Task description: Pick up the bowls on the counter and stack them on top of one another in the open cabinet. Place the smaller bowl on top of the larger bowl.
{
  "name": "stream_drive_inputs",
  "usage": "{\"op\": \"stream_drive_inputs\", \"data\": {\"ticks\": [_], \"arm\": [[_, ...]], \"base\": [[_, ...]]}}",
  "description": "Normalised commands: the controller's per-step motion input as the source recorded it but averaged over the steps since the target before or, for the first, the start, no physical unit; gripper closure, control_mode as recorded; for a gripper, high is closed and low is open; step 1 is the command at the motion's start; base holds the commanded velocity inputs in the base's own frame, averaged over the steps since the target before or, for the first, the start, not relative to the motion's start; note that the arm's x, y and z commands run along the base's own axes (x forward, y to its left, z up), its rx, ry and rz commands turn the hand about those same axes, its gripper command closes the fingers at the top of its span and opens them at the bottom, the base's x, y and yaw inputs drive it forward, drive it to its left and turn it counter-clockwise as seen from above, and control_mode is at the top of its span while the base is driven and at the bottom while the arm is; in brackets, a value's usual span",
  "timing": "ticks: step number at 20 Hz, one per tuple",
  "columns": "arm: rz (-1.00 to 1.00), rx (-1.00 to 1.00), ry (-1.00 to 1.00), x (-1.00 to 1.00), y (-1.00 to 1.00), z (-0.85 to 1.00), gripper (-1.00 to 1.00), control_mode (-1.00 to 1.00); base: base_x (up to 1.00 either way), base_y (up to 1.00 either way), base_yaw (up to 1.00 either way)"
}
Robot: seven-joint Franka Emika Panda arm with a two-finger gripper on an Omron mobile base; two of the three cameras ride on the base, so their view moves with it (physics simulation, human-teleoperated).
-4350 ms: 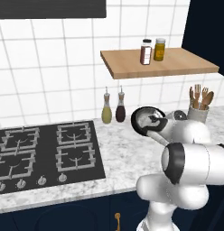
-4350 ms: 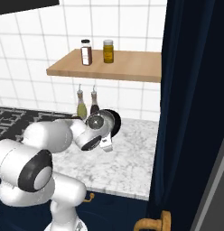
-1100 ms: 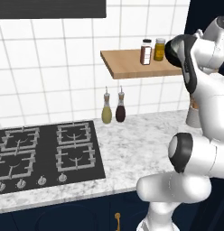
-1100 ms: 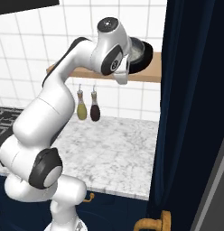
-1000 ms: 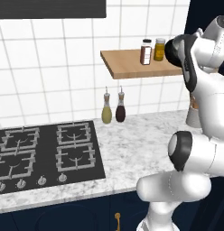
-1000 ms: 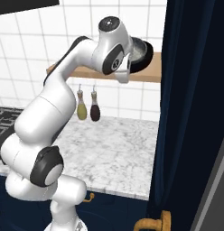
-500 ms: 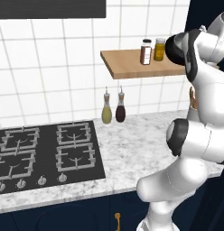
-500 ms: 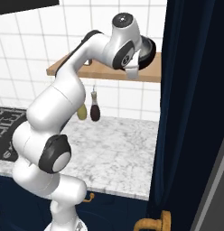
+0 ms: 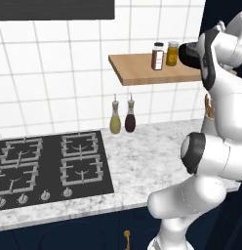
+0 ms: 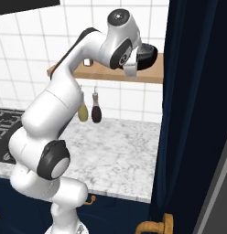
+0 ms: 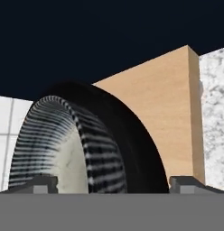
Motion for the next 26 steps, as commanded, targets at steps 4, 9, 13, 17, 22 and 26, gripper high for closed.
{"op": "stream_drive_inputs", "data": {"ticks": [4, 9, 13, 17, 22, 26], "arm": [[0.00, -0.03, -0.24, -0.43, 0.30, 0.14, -1.00, -1.00], [0.00, -0.02, -0.11, -0.64, 0.46, 0.01, -1.00, -1.00], [0.00, -0.01, -0.02, -0.70, 0.67, 0.03, -1.00, -1.00], [0.00, 0.00, 0.07, -0.96, 0.64, 0.00, -1.00, -1.00], [0.04, 0.00, 0.02, -1.00, 0.30, -0.27, -1.00, -1.00], [0.05, 0.00, 0.05, -0.93, 0.27, -0.69, -1.00, -1.00]], "base": [[0.00, 0.00, 0.00], [0.00, 0.00, 0.00], [0.00, 0.00, 0.00], [0.00, 0.00, 0.00], [0.00, 0.00, 0.00], [0.00, 0.00, 0.00]]}}
